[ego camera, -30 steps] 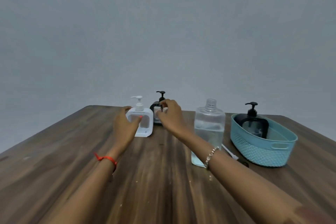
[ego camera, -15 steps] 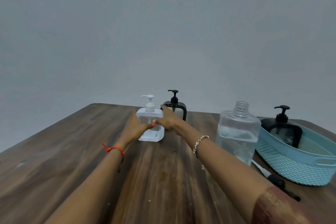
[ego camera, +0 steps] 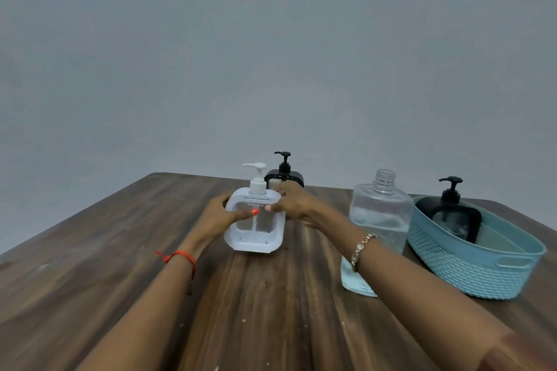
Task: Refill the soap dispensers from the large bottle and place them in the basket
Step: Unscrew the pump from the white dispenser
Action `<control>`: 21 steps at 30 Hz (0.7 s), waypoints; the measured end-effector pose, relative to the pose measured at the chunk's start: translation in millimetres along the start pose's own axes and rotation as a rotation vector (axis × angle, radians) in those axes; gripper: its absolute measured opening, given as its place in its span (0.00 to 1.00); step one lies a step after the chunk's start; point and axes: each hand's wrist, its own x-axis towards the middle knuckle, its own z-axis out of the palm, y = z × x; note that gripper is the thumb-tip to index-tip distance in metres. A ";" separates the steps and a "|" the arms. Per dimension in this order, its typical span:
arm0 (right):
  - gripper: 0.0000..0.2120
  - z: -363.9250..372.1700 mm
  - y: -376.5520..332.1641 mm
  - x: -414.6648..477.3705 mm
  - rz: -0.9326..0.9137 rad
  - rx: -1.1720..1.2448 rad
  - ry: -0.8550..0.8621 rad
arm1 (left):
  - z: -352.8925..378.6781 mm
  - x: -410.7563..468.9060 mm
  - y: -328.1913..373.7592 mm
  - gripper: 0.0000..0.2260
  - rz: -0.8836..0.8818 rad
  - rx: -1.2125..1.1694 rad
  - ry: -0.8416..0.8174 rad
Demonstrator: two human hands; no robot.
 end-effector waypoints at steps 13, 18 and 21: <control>0.25 -36.4 -31.1 -70.7 -0.293 -0.210 0.115 | 22.9 -62.0 36.3 0.23 0.087 -0.269 -0.028; 0.16 -43.9 -33.0 -82.6 -0.350 -0.139 0.077 | 24.3 -72.6 47.6 0.21 0.120 -0.324 -0.059; 0.10 -50.7 -31.8 -89.3 -0.401 -0.053 -0.002 | 19.9 -76.7 51.3 0.24 0.116 -0.366 -0.142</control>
